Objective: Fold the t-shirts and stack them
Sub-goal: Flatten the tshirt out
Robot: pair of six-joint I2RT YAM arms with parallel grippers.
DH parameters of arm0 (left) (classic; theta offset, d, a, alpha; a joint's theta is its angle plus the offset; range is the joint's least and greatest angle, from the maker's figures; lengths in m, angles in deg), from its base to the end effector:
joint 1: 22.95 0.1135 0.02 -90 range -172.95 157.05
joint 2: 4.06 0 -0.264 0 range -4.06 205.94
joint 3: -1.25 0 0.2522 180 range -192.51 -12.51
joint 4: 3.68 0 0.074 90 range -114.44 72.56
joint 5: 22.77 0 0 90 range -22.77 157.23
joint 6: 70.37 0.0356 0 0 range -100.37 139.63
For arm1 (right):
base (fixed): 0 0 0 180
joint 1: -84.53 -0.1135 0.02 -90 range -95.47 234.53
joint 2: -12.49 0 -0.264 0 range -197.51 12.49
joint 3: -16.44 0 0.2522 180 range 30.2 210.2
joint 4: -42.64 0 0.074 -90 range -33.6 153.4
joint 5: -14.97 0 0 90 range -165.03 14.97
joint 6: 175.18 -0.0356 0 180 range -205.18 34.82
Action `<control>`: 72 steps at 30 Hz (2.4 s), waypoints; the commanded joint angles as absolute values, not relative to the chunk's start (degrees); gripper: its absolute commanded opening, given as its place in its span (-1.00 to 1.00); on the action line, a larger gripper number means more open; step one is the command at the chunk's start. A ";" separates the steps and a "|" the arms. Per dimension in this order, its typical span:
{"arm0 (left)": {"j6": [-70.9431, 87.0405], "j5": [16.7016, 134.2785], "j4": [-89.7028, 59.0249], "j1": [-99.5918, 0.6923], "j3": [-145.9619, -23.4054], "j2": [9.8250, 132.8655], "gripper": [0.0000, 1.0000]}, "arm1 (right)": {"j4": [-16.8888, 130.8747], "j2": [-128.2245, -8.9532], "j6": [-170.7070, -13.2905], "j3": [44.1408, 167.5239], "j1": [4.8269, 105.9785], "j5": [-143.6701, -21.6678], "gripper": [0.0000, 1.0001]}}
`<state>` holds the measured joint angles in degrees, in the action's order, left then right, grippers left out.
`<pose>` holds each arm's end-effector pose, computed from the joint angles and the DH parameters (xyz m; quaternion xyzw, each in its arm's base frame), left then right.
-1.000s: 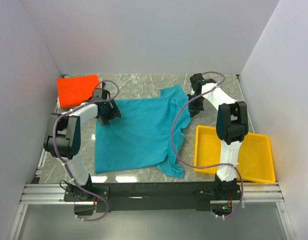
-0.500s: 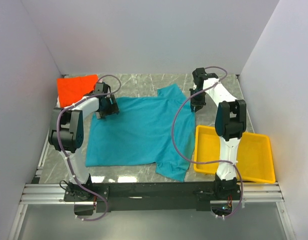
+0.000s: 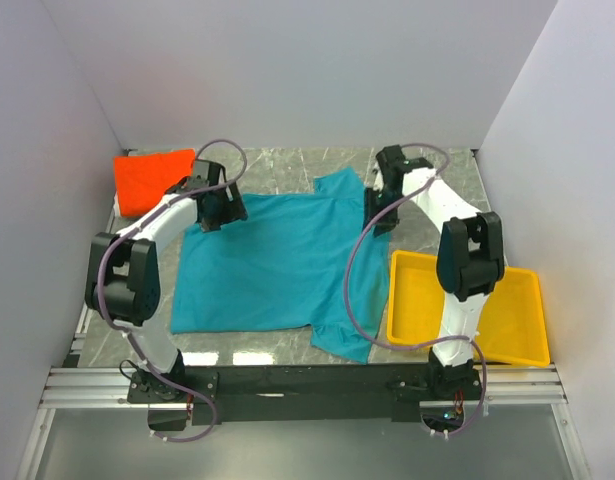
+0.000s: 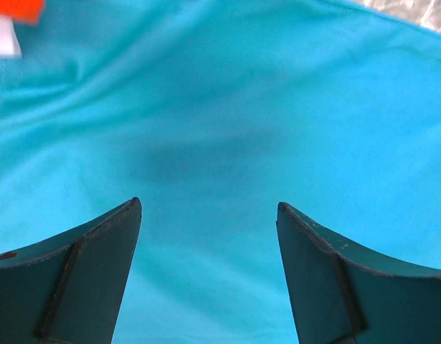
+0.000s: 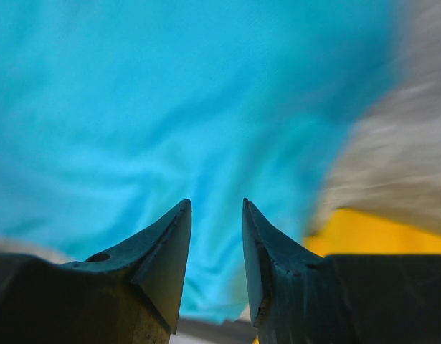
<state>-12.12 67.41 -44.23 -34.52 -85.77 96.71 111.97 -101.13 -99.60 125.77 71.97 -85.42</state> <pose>0.3706 -0.0760 0.2239 -0.1663 0.9372 -0.1145 0.2843 0.3969 0.0950 0.2319 0.0031 0.9858 0.1202 0.1171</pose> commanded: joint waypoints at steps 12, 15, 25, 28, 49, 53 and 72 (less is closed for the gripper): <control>-11.84 70.22 -40.12 -35.43 -77.36 97.27 0.61 | 101.49 -103.16 -103.73 116.51 65.55 -93.75 -0.18; -11.05 69.69 -41.34 -35.96 -80.79 100.78 0.60 | 101.13 -105.10 -103.55 117.56 65.98 -91.82 -0.18; -8.94 68.28 -44.69 -36.66 -91.43 112.82 0.58 | 100.17 -108.88 -104.26 118.35 69.85 -89.44 -0.18; -8.85 68.63 -45.91 -36.66 -96.95 115.54 0.58 | 101.57 -111.16 -104.43 122.20 70.99 -89.18 -0.18; -8.41 72.41 -48.38 -37.28 -121.85 127.35 0.59 | 112.38 -122.16 -103.47 145.42 75.04 -90.84 -0.18; -9.02 71.27 -47.59 -37.36 -122.99 121.55 0.61 | 111.86 -120.05 -102.85 145.33 75.04 -91.38 -0.18; -17.10 61.08 -43.81 -34.12 -73.71 81.56 0.24 | 113.17 -108.90 -101.53 140.25 73.72 -90.76 -0.18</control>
